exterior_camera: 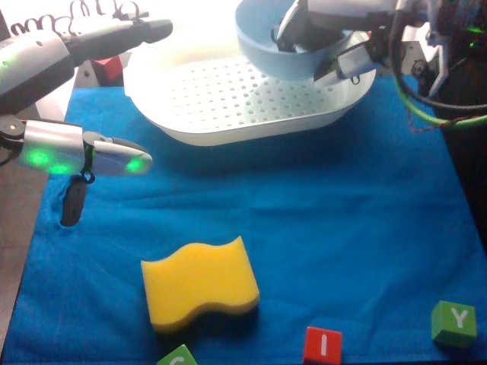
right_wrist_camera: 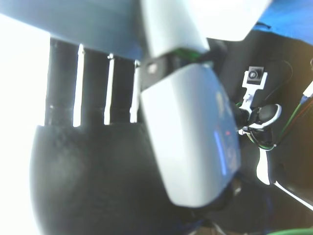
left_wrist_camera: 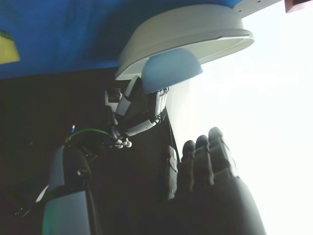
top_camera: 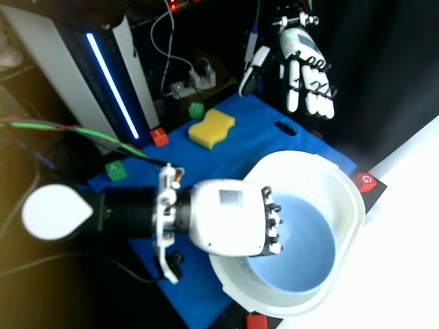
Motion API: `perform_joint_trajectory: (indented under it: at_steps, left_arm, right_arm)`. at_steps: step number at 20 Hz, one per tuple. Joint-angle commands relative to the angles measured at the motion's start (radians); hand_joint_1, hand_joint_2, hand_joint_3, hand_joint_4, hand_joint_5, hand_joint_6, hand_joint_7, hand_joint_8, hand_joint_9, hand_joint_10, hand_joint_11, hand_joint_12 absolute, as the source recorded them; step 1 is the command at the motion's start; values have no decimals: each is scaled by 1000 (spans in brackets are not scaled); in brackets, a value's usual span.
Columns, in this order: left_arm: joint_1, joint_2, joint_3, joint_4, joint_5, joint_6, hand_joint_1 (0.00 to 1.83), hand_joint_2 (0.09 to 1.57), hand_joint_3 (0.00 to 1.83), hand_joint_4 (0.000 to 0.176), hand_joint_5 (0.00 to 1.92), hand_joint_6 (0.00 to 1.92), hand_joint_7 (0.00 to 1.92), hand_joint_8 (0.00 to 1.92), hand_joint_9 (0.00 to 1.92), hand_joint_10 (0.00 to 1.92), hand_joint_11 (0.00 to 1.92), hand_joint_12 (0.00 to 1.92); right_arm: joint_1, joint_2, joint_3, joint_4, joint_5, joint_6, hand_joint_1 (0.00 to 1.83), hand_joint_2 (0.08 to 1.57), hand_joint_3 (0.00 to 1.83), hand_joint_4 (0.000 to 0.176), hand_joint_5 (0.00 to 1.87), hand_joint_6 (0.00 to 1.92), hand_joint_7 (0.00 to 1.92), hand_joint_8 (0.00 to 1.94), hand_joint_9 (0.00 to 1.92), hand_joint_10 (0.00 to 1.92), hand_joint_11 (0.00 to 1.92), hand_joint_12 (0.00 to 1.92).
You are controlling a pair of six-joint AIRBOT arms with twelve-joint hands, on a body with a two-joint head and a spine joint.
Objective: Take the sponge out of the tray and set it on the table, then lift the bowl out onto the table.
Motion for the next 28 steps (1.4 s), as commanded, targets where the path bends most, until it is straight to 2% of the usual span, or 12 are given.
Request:
perform_joint_trajectory:
  at_steps: [1, 2, 5, 11, 15, 17, 18, 19, 20, 21, 22, 28]
  left_arm:
    - [-7, -4, 2, -28, -118, -6, 696, 874, 0, 106, 193, 4, 43, 5, 0, 0, 26, 29]
    - [-6, -4, 2, -28, -118, -6, 696, 875, 0, 99, 194, 4, 47, 7, 2, 1, 32, 33]
    - [-6, -5, 1, -28, -119, -7, 702, 880, 0, 100, 186, 1, 50, 5, 2, 1, 29, 36]
    - [-2, -5, 1, -31, -123, -7, 721, 879, 0, 97, 189, 1, 60, 5, 9, 3, 17, 42]
    - [-2, -5, 0, -31, -127, -9, 743, 888, 3, 92, 186, 0, 58, 2, 0, 0, 5, 43]
    - [-2, -6, 0, -31, -127, -11, 731, 883, 0, 107, 180, 0, 45, 1, 0, 0, 0, 22]
    - [-1, -7, 0, -31, -126, -11, 732, 884, 1, 104, 182, 1, 48, 3, 0, 0, 2, 18]
    - [-1, -7, 0, -31, -126, -11, 735, 886, 2, 92, 184, 2, 51, 5, 0, 0, 4, 19]
    - [-1, -7, -1, -31, -126, -11, 727, 884, 1, 98, 185, 2, 51, 4, 0, 0, 7, 21]
    - [-1, -7, -1, -31, -126, -11, 712, 880, 0, 104, 188, 3, 52, 4, 0, 0, 16, 26]
    - [-1, -7, 0, -32, -127, -11, 724, 881, 0, 103, 185, 1, 47, 1, 0, 0, 6, 22]
    - [-1, -8, -2, -33, -128, -13, 749, 881, 0, 105, 185, 0, 44, 1, 0, 0, 4, 3]
  right_arm:
    - [23, 10, -5, 81, 92, -1, 1222, 769, 1183, 0, 897, 1643, 997, 1939, 1378, 1919, 1461, 1921]
    - [26, 19, -13, 90, 104, -1, 1212, 603, 1483, 0, 929, 1739, 1058, 1941, 1406, 1921, 1501, 1921]
    - [51, 49, -49, 91, 112, -2, 1186, 570, 1583, 0, 937, 1837, 1071, 1941, 1385, 1921, 1472, 1921]
    - [67, 94, -98, 102, 131, -2, 1213, 554, 1547, 0, 955, 1709, 1062, 1941, 1433, 1921, 1513, 1921]
    - [68, 95, -102, 102, 131, -7, 1185, 753, 1175, 0, 786, 1630, 858, 1941, 1182, 1921, 1276, 1921]
    - [68, 99, -108, 101, 131, -8, 1133, 1209, 221, 0, 596, 1468, 737, 1609, 785, 1467, 762, 1719]
    - [68, 102, -111, 101, 131, -9, 1098, 1322, 41, 0, 508, 1585, 701, 1547, 675, 1081, 527, 1486]
    - [68, 105, -113, 101, 131, -10, 909, 1455, 27, 0, 515, 812, 666, 732, 585, 706, 305, 1300]
    - [68, 107, -114, 101, 131, -10, 718, 1504, 13, 15, 471, 317, 567, 233, 466, 307, 69, 1117]
    - [68, 108, -116, 101, 131, -11, 622, 1520, 6, 36, 462, 112, 515, 61, 438, 116, 13, 1054]
    - [68, 109, -120, 101, 131, -13, 553, 1509, 1, 53, 425, 43, 431, 20, 364, 39, 2, 908]
    - [67, 109, -123, 83, 131, -21, 713, 1403, 0, 19, 404, 4, 370, 1, 330, 5, 0, 768]
